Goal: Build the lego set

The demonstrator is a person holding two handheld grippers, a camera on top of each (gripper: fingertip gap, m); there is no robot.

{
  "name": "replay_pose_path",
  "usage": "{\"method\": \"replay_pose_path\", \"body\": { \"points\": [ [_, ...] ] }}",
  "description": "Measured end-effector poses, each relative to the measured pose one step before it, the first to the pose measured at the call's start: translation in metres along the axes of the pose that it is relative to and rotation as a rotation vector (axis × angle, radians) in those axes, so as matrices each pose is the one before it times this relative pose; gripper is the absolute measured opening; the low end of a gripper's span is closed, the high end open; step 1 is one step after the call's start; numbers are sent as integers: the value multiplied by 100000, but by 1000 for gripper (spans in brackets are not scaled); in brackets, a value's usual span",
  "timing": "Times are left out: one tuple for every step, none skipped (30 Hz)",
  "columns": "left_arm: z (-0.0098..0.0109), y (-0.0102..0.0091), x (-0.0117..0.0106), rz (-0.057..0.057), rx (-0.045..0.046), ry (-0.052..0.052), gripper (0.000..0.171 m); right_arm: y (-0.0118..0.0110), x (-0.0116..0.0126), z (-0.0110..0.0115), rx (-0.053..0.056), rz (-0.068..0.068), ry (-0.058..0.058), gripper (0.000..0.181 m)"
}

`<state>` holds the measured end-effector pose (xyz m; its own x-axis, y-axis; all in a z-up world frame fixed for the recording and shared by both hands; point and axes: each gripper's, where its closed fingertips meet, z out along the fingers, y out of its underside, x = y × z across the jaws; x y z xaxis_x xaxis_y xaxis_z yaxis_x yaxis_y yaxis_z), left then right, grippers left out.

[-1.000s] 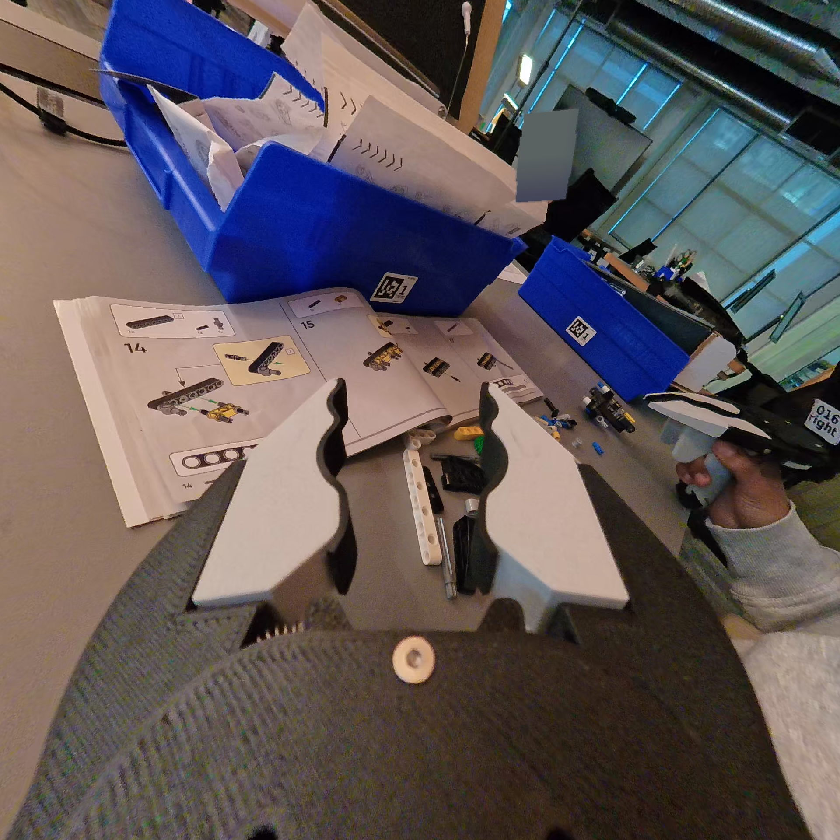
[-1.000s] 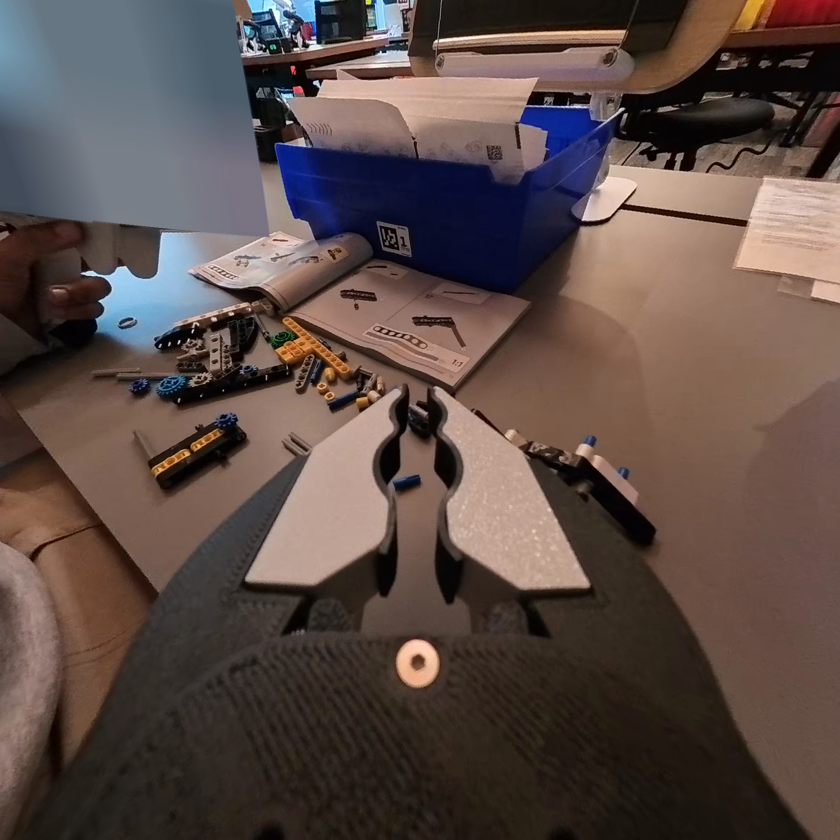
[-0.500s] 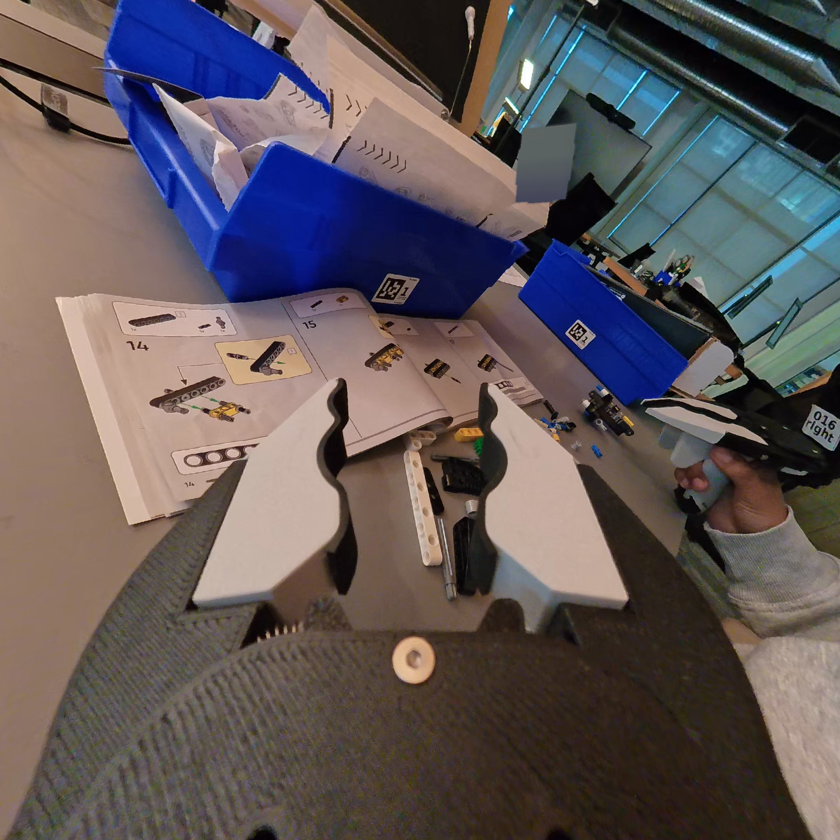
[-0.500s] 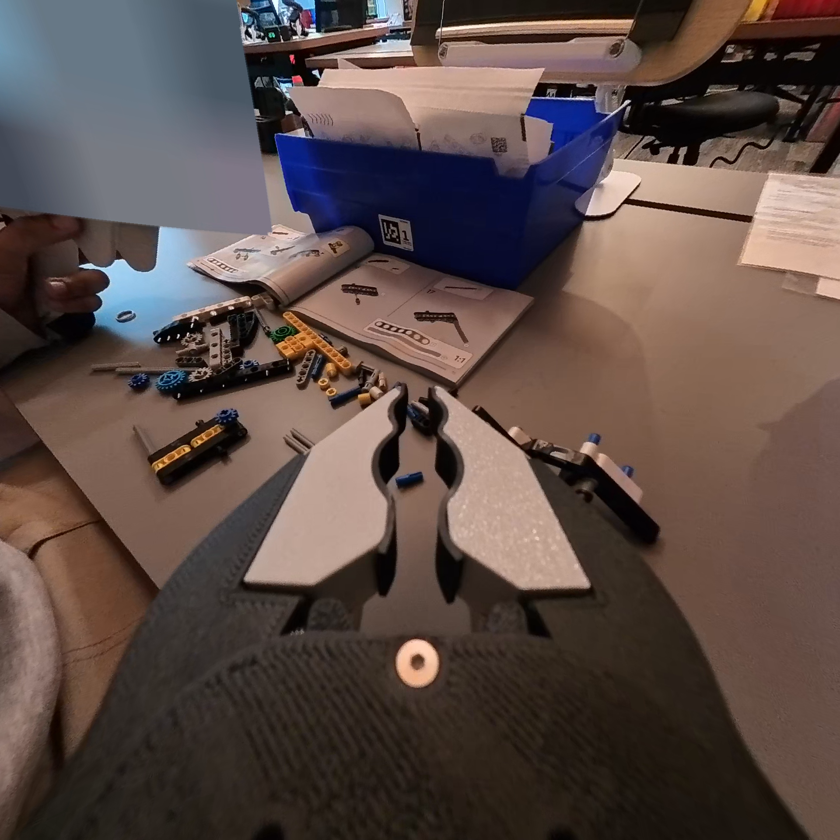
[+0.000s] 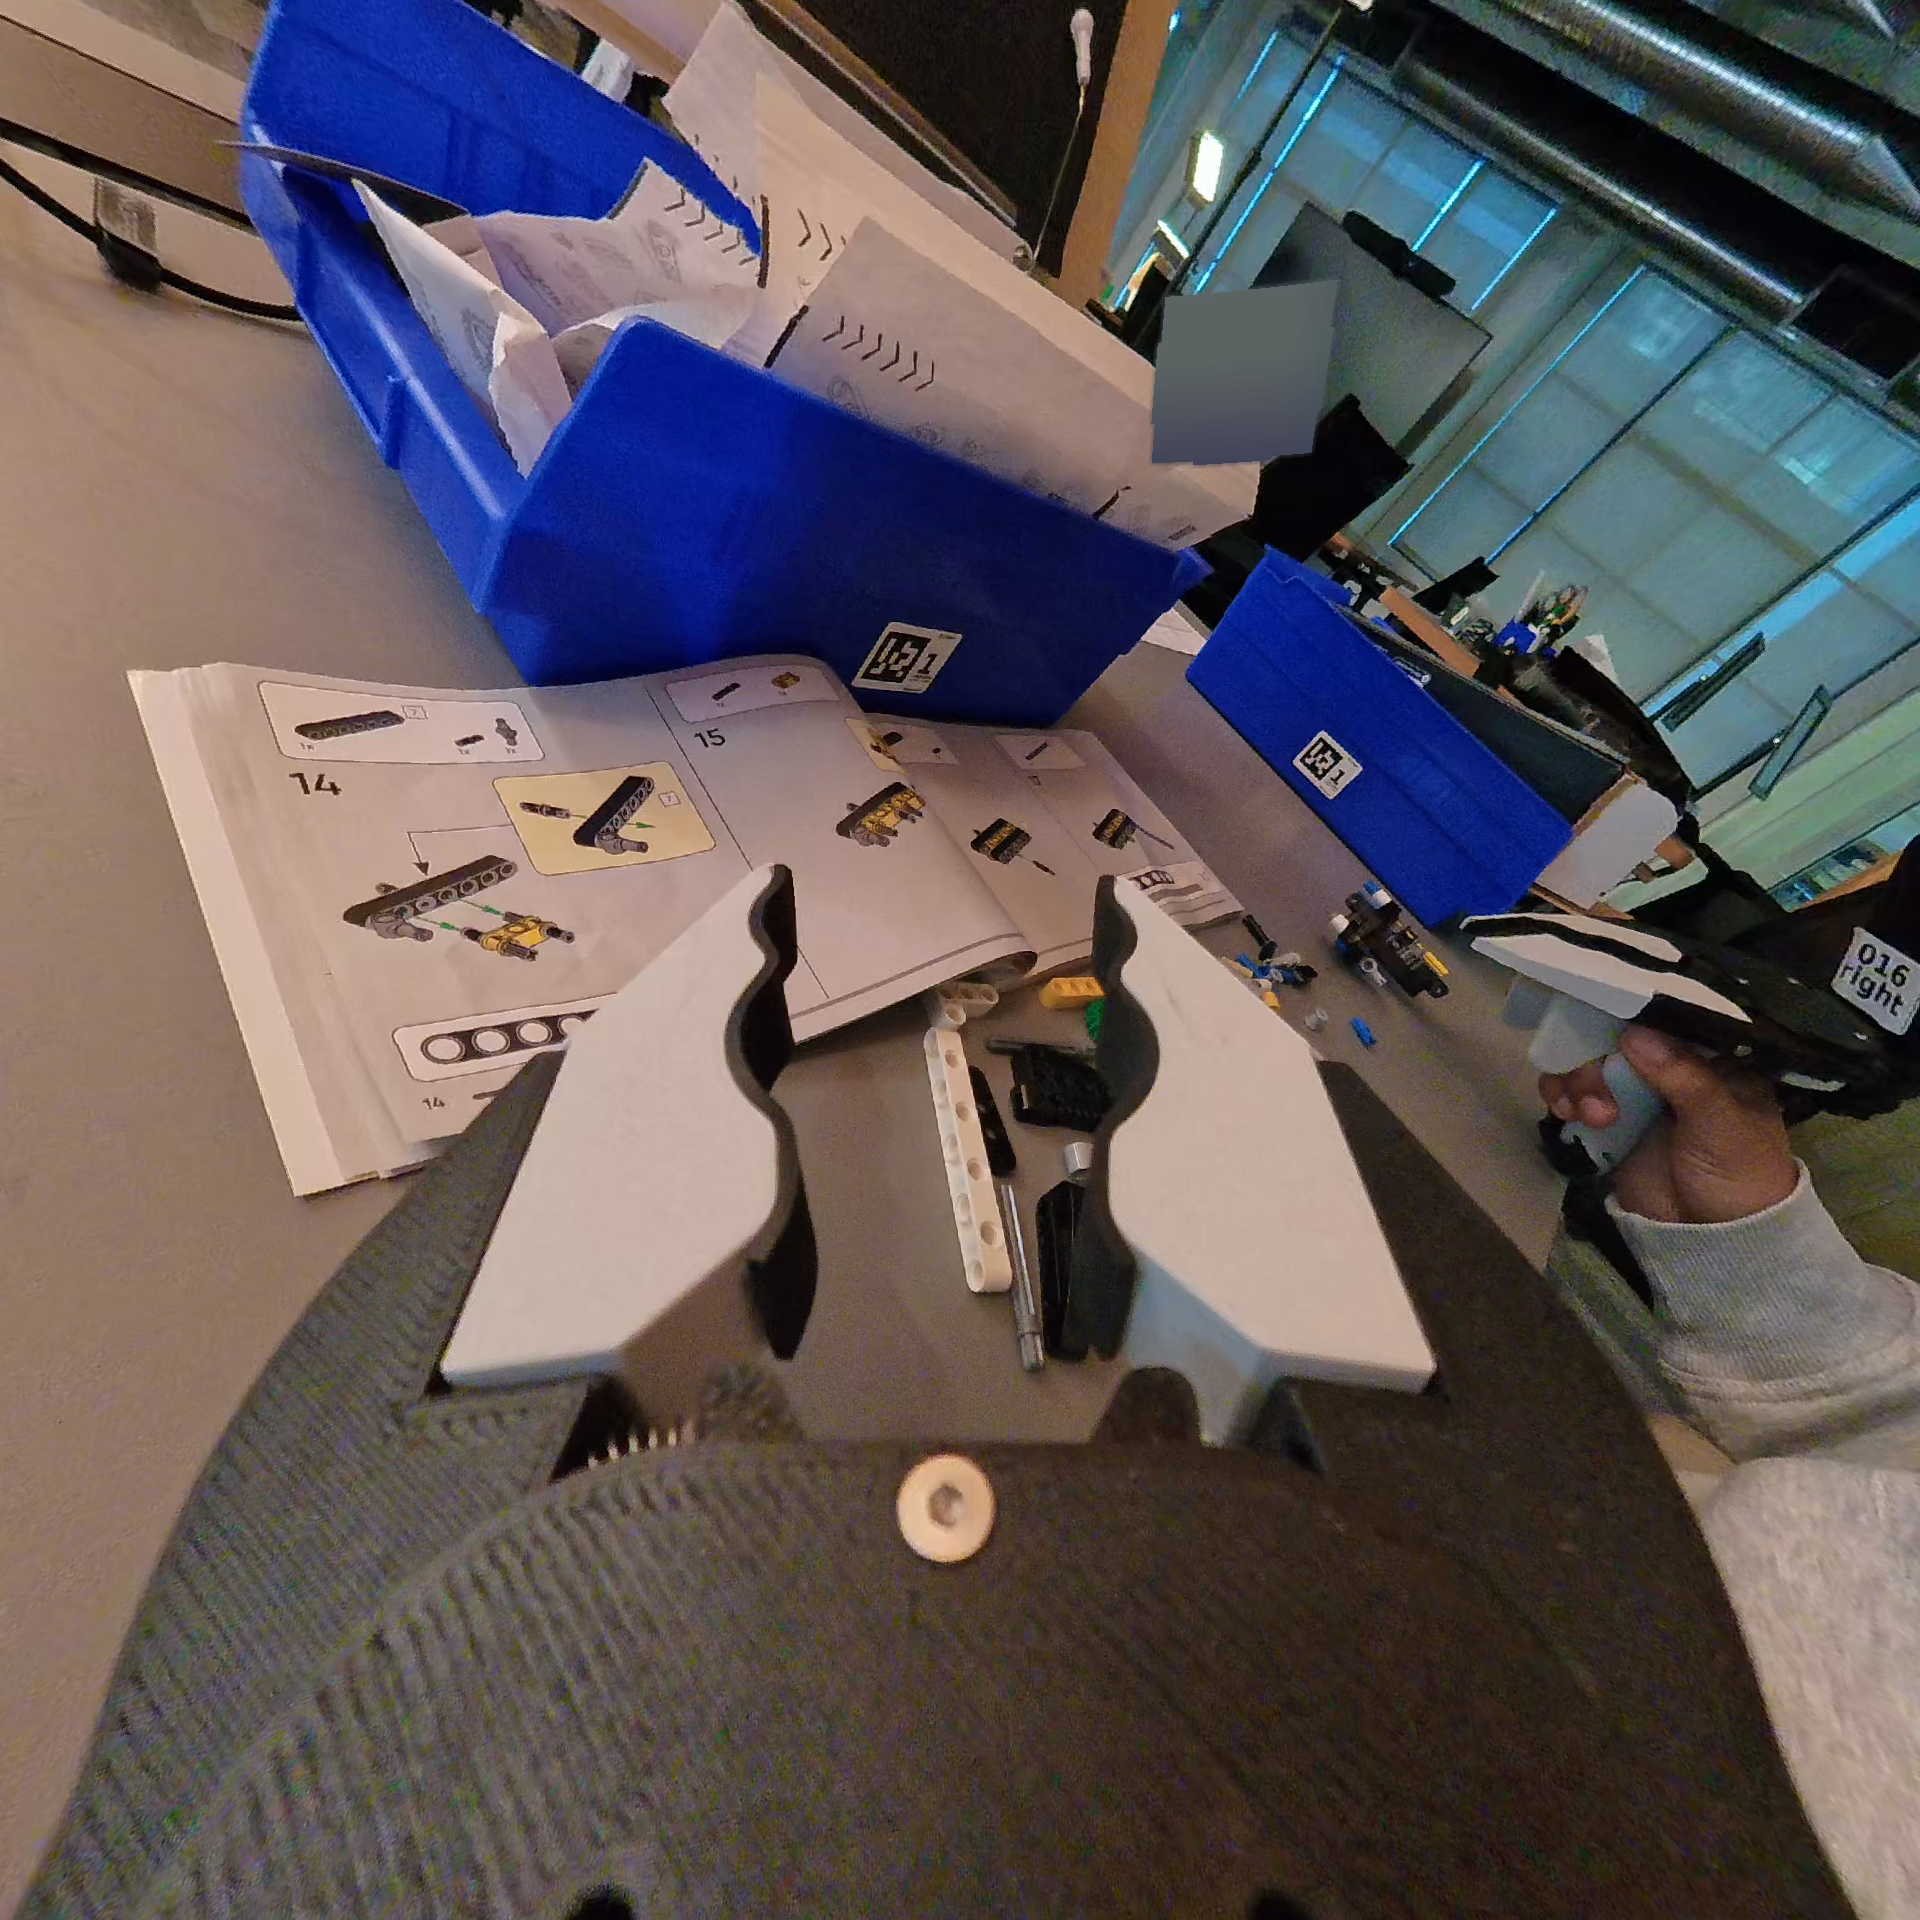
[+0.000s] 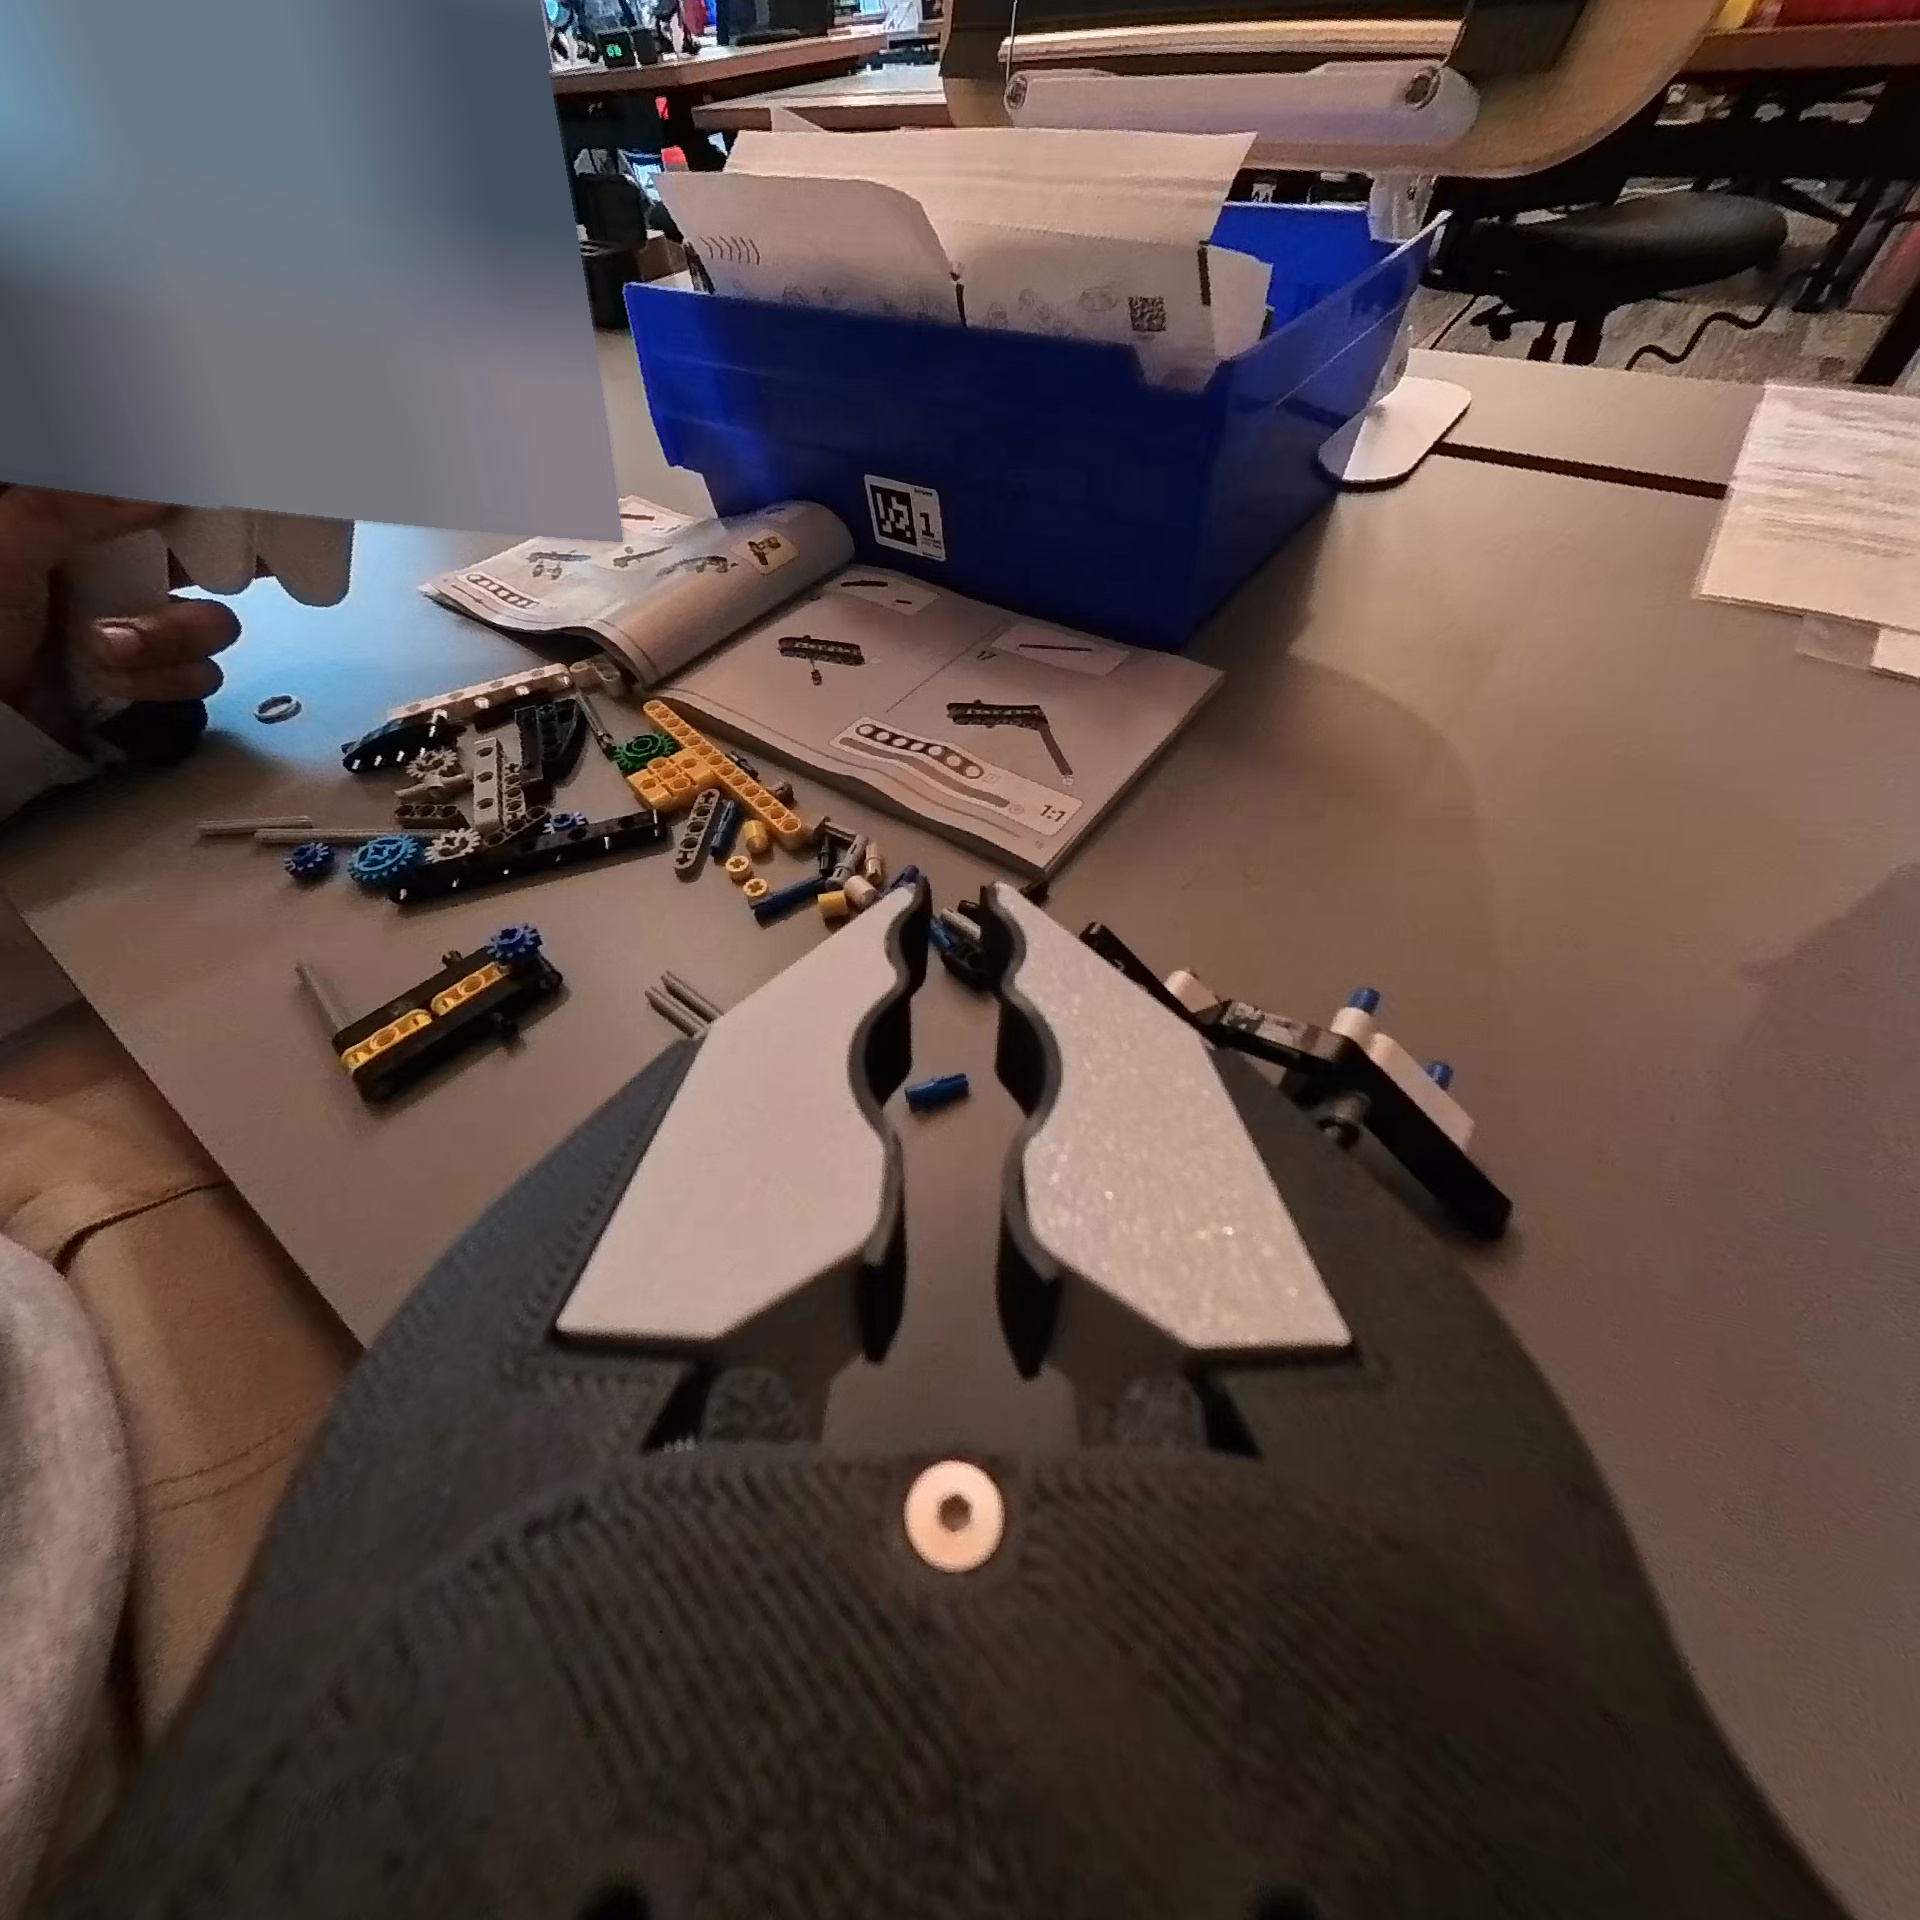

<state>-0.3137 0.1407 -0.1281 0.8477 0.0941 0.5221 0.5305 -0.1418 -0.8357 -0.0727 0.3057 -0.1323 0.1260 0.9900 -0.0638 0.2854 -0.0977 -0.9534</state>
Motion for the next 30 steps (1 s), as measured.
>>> {"method": "replay_pose_path", "body": {
  "points": [
    [-2, 3, -3, -5, -25, -27, 58, 5, -6, 5, -48, -49, 14, 7],
    [1, 3, 1, 42, 17, -33, 58, 1, -6, 15, -41, -59, 15, 7],
    [-2, -3, 5, 70, -2, -29, 58, 8, -11, 4, -68, -9, -5, 7],
    [-2, 9, -2, 70, -28, -43, 57, 18, -26, 15, -105, 100, -119, 8],
    [8, -4, 1, 83, -2, -53, 57, 22, -34, 12, -122, 59, -128, 8],
    [-1, 1, 9, 88, 12, -50, 57, 12, -26, 8, -109, -103, -8, 8],
    [0, 4, -5, 78, 6, -60, 57, 5, -6, 12, -55, -183, 97, 8],
    [-10, -1, 8, 101, 31, -47, 57, 16, -12, 6, -44, -146, 59, 8],
    [-7, -6, 2, 139, 65, -67, 57, 7, -18, 3, -58, -50, -3, 8],
    [0, -14, 8, 169, 55, -54, 57, 8, -24, 4, -71, 14, -85, 8],
    [-10, 5, 10, 165, 28, -61, 57, 17, -23, 6, -59, 32, -2, 8],
    [-3, -3, 13, 182, 12, -74, 57, 4, -15, -2, -20, 102, 17, 8],
    [9, 4, 9, 210, 10, -56, 57, -4, -36, 2, 25, 291, -111, 9],
    [-3, -4, 12, 177, 16, -79, 57, -27, -88, -11, 169, 509, -317, 10],
    [-3, -10, 23, 72, 133, -15, 57, -43, -138, 4, 280, 461, -547, 11],
    [13, -1, 66, 4, 189, 170, 57, -49, -151, 6, 259, 232, -529, 12],
    [30, 17, 82, 87, 45, 142, 57, -39, -165, 34, 143, -69, -461, 14],
    [41, 46, 92, 385, -162, 24, 57, -15, -140, 53, -82, -433, -150, 15],
    [43, 44, 98, 685, -204, -141, 57, -7, -131, 80, -205, -649, 46, 17],
    [52, 26, 118, 949, -132, -227, 57, -68, -221, 103, -17, -262, -303, 20],
    [44, 37, 112, 1142, -216, -334, 58, -219, -444, 122, 726, 1022, -1460, 22],
    [60, 51, 129, 1198, -360, -366, 58, -464, -798, 124, 1893, 2309, -3688, 24],
    [63, 31, 129, 1140, -311, -267, 58, -573, -954, 130, 2518, 2484, -4674, 26],
    [76, 6, 148, 808, -154, -143, 58, -519, -902, 164, 2593, 2009, -4051, 27],
    [60, -36, 181, 361, 37, 145, 57, -297, -851, 227, 1873, 1263, -3706, 27],
    [42, -71, 231, 34, 217, 395, 57, 54, -660, 249, -17, 479, -2808, 27],
    [12, -100, 250, -151, 377, 498, 57, 304, -411, 234, -1548, 81, -1695, 27],
    [-15, -126, 289, -205, 477, 537, 57, 340, -286, 179, -1689, -91, -1208, 27],
    [-39, -94, 304, -82, 401, 462, 57, 245, -258, 103, -915, 290, -1158, 27],
    [-67, -49, 286, 129, 262, 137, 57, 115, -307, 24, -27, 809, -1681, 26]
  ]
}}
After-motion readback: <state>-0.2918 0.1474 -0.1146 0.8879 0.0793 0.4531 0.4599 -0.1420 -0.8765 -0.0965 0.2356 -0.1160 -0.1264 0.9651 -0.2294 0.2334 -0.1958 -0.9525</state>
